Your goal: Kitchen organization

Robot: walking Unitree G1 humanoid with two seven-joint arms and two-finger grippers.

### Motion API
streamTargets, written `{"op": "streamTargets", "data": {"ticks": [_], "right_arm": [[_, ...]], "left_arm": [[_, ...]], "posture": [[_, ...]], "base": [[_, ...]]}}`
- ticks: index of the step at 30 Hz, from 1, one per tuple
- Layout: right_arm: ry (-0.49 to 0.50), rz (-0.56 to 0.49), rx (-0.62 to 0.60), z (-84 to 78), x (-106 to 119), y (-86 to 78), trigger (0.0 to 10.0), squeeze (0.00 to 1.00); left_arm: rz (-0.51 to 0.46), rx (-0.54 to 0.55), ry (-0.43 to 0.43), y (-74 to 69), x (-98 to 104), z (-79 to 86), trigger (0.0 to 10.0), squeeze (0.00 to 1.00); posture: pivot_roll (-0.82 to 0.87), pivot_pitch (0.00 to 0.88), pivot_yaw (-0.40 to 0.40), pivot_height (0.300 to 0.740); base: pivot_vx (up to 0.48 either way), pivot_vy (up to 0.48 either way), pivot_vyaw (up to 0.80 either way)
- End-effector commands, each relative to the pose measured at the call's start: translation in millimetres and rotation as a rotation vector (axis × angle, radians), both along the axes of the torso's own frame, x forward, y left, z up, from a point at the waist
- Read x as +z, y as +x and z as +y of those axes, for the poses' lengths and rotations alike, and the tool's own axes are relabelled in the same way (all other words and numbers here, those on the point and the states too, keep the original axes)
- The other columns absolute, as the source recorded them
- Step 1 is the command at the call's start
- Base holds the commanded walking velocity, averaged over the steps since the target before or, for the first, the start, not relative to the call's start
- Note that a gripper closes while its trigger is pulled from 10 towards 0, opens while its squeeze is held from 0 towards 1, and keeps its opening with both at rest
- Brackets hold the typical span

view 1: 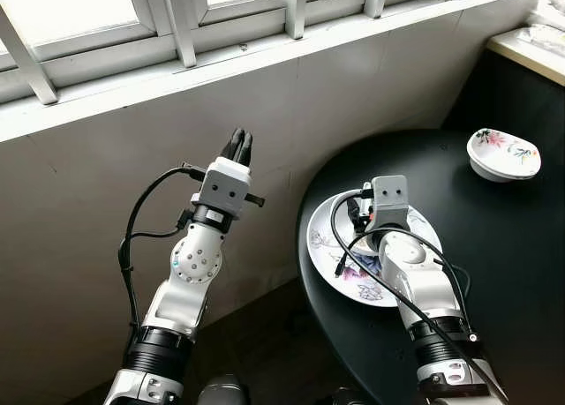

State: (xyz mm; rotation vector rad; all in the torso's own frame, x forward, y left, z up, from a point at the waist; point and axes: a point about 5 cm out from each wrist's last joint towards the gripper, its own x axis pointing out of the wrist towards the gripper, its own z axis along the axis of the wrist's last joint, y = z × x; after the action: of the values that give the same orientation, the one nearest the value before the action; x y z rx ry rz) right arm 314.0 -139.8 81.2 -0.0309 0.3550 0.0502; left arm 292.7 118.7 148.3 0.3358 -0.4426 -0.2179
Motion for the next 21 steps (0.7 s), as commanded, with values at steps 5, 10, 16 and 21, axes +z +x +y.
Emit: {"op": "streamTargets", "data": {"ticks": [5, 10, 16, 21], "right_arm": [[0.06, 0.113, 0.005, 4.5, -16.3, -6.0, 10.0, 0.0], [0.091, 0.123, -0.001, 5.0, -17.1, -6.6, 0.7, 0.0], [0.098, 0.122, -0.01, 4.5, -16.9, -7.8, 0.0, 0.0], [0.1, 0.113, -0.017, 4.4, -15.7, -8.2, 0.0, 0.0]], "left_arm": [[0.013, 0.003, 0.017, 1.5, -2.2, -1.4, 10.0, 0.0], [0.023, 0.006, 0.021, 1.8, -3.9, -1.4, 10.0, 0.0], [0.031, 0.005, 0.024, 1.9, -5.8, -2.0, 10.0, 0.0], [0.037, 0.003, 0.026, 1.8, -7.2, -3.1, 10.0, 0.0]], "posture": [[0.16, 0.0, -0.032, 0.74], [0.15, 0.0, -0.032, 0.74], [0.15, 0.0, -0.031, 0.74], [0.15, 0.0, -0.031, 0.74]], "base": [[0.0, 0.0, 0.0], [0.0, 0.0, 0.0], [0.0, 0.0, 0.0], [0.0, 0.0, 0.0]]}}
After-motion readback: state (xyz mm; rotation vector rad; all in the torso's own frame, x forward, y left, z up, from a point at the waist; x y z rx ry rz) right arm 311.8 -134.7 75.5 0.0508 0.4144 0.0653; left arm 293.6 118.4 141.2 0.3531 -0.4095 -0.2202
